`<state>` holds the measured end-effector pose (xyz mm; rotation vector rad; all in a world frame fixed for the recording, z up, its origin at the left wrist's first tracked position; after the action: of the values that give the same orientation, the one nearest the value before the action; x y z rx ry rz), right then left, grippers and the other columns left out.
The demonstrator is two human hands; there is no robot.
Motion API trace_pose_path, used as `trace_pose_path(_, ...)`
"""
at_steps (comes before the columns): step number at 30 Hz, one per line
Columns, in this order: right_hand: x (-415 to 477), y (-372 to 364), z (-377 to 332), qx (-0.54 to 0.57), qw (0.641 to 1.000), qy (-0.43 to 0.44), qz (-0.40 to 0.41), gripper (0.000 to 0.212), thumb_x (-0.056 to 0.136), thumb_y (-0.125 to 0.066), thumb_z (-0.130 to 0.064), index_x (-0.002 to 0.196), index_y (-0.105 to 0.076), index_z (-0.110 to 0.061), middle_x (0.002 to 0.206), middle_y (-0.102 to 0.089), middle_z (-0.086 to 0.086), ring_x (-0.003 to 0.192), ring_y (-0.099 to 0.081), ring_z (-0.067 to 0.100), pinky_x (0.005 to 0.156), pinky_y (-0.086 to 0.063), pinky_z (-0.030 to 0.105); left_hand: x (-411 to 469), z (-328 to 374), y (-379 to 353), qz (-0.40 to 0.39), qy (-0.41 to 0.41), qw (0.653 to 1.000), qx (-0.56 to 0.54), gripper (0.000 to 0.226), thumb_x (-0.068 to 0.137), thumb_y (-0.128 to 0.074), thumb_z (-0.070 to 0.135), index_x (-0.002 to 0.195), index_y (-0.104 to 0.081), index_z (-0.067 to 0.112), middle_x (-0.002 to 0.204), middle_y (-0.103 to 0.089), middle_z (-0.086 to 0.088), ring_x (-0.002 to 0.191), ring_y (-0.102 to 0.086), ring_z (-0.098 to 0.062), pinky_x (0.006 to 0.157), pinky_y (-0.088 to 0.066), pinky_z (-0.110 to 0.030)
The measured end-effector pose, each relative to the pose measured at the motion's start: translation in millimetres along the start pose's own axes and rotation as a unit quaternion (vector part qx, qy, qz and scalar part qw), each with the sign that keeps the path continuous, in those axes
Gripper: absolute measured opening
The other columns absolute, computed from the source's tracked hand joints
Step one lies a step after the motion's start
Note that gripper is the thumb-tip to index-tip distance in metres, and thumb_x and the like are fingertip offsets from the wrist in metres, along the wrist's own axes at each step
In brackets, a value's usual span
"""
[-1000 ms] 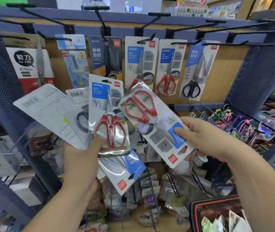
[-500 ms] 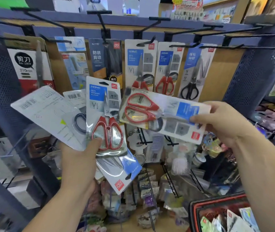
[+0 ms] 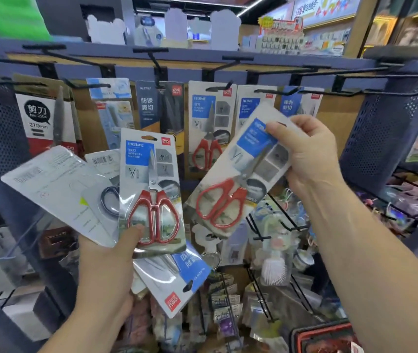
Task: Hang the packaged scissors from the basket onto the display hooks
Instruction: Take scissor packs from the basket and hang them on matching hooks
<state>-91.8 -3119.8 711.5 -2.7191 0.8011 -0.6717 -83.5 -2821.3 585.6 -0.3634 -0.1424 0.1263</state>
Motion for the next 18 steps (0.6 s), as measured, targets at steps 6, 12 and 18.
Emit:
trace_pose_path(6, 8, -47, 4, -0.013, 0.996, 0.014, -0.085, 0.027, 0.078, -0.087, -0.005, 0.085, -0.063, -0.013, 0.077, -0.078, -0.001, 0.077, -0.076, 0.018, 0.074, -0.063, 0.042, 0, 5, -4, 0.016, -0.023, 0.999, 0.018, 0.048, 0.096, -0.065, -0.006, 0.134, -0.063, 0.025, 0.117, -0.079, 0.001, 0.107, -0.076, -0.023, 0.086, -0.060, -0.044)
trace_pose_path(12, 22, -73, -8, -0.086, 0.984, 0.066, -0.138, 0.023, 0.096, -0.076, -0.028, 0.080, -0.060, -0.022, 0.073, -0.071, -0.001, 0.074, -0.069, 0.019, 0.067, -0.059, 0.048, 1, 5, -5, 0.050, -0.032, 0.998, 0.027, 0.051, 0.092, -0.066, -0.010, 0.134, -0.064, 0.018, 0.120, -0.078, -0.005, 0.114, -0.073, -0.031, 0.104, -0.054, -0.053)
trace_pose_path(18, 29, -73, -22, -0.103, 0.977, 0.094, -0.159, 0.034, 0.110, -0.048, -0.037, 0.079, -0.053, -0.024, 0.070, -0.062, -0.001, 0.071, -0.061, 0.020, 0.068, -0.047, 0.043, 1, 11, -5, 0.064, -0.023, 0.998, 0.010, 0.053, 0.092, -0.067, -0.010, 0.138, -0.063, 0.018, 0.123, -0.076, -0.006, 0.117, -0.071, -0.032, 0.107, -0.052, -0.054)
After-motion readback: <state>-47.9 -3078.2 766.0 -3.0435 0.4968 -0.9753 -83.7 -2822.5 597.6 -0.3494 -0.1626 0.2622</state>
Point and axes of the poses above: each hand's wrist, its own x-axis towards the middle knuckle, its own y-axis out of the back of the hand, z = x × y, the point moved 3 cm from there along x, towards the middle knuckle
